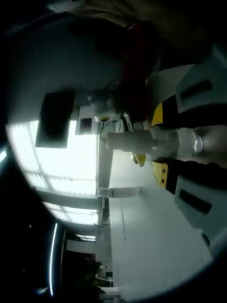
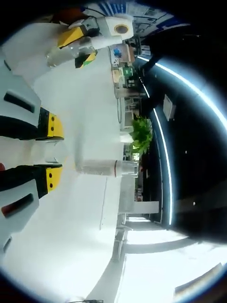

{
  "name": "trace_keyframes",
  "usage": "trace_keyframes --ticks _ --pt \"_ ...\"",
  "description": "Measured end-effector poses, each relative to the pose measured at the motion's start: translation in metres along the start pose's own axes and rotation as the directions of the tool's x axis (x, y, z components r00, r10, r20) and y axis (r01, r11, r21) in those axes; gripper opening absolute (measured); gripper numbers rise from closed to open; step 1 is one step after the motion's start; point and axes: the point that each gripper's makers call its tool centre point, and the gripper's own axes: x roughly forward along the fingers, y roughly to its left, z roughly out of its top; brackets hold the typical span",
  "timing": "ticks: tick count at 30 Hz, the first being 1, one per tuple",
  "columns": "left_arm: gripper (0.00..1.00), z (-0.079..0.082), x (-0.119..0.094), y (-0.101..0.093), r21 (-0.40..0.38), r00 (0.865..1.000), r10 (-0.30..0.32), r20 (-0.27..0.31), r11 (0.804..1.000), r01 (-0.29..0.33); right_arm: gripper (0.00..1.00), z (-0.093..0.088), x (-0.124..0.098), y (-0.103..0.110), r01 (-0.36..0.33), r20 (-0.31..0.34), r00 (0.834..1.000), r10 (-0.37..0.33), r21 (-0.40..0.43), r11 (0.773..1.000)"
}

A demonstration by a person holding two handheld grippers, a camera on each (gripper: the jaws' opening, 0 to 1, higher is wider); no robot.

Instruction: Clamp pump bottle remove cover press pump head put on cover

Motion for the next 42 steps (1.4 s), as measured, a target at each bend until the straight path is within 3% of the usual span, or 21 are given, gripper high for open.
trace_keyframes --ticks 27,42 --pt "0.16 0.0 0.0 0.0 -0.002 1.0 0.001 0.0 1.0 -0.001 0.16 0.004 -0.002 -0.001 0.004 0.019 1.0 -0.004 0.011 1.0" --pt "0.16 0.0 0.0 0.0 -0.002 1.0 0.001 0.0 1.0 -0.001 0.16 0.017 -0.008 -0.002 0.006 0.061 0.998 -0.006 0.008 1.0"
